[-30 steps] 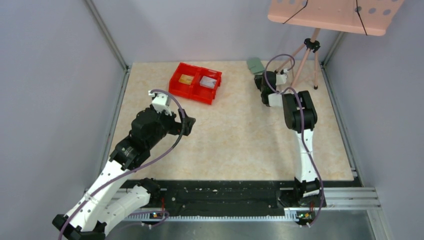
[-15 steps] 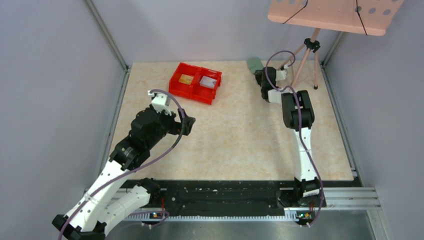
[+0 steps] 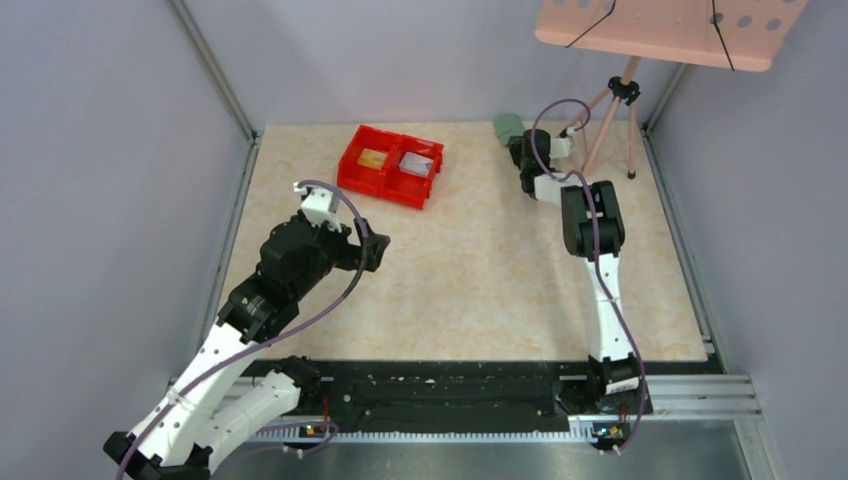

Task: Take the credit cards out of the card holder
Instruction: Move the card holder to the center of the board.

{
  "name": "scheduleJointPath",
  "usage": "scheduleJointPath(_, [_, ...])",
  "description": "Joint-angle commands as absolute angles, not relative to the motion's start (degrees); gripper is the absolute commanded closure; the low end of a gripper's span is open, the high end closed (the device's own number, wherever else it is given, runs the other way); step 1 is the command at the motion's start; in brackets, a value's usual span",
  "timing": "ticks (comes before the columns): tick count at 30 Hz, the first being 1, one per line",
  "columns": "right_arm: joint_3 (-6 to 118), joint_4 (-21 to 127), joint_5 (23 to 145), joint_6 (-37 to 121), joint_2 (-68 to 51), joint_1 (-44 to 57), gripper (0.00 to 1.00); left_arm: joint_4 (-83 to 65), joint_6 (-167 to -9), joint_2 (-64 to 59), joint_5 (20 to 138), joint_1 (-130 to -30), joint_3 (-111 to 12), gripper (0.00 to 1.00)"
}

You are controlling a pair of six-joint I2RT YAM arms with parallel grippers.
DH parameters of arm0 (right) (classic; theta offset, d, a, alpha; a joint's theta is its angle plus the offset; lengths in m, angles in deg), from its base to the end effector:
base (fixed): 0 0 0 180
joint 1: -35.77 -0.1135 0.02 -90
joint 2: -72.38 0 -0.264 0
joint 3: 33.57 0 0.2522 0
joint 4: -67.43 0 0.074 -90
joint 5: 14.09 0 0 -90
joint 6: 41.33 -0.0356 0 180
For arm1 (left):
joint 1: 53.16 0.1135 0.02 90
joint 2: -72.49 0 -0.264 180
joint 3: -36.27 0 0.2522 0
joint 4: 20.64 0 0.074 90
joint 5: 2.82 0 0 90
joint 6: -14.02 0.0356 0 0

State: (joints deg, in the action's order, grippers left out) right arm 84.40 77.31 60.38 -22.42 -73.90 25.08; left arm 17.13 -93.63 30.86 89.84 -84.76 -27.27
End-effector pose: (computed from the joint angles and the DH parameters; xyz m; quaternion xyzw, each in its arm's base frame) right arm 0.5563 0.0953 0.1062 0.4726 0.6549 0.2964 0.5097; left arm 0.1389 -0.0835 0.3530 0.0830 0.7935 -0.2343 0.5555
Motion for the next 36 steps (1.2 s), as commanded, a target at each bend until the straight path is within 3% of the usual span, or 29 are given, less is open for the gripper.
scheduleJointPath(1, [89.2, 75.3, 58.9, -22.9, -77.1, 25.7, 0.76, 14.6, -93.3, 31.3, 90.4, -85.0, -27.1, 0.07])
scheduleJointPath(3, [90.4, 74.3, 58.9, -23.2, -77.8, 25.8, 0.83, 14.7, -93.3, 31.4, 90.4, -85.0, -27.0, 0.07])
scheduleJointPath(5, [91.2, 73.6, 59.4, -23.8, -78.4, 25.9, 0.98, 14.7, -93.3, 31.3, 90.3, -85.0, -26.9, 0.07])
scheduleJointPath(6, [91.4, 73.9, 59.8, -23.8, -78.6, 26.0, 1.00, 14.7, -93.3, 31.3, 90.4, -84.9, -26.9, 0.07])
scheduleJointPath(18, [81.9, 75.7, 62.7, -17.8, -69.9, 26.7, 1.00, 14.8, -93.3, 30.7, 90.8, -84.9, -26.9, 0.07])
scheduleJointPath(29, [47.9, 86.1, 69.7, -17.0, -48.7, 25.8, 1.00, 15.2, -93.2, 30.4, 92.0, -84.9, -27.0, 0.08])
scheduleJointPath(36, [35.9, 82.6, 77.9, -9.4, -37.9, 21.4, 1.00, 15.4, -92.6, 30.2, 93.0, -84.9, -26.8, 0.08])
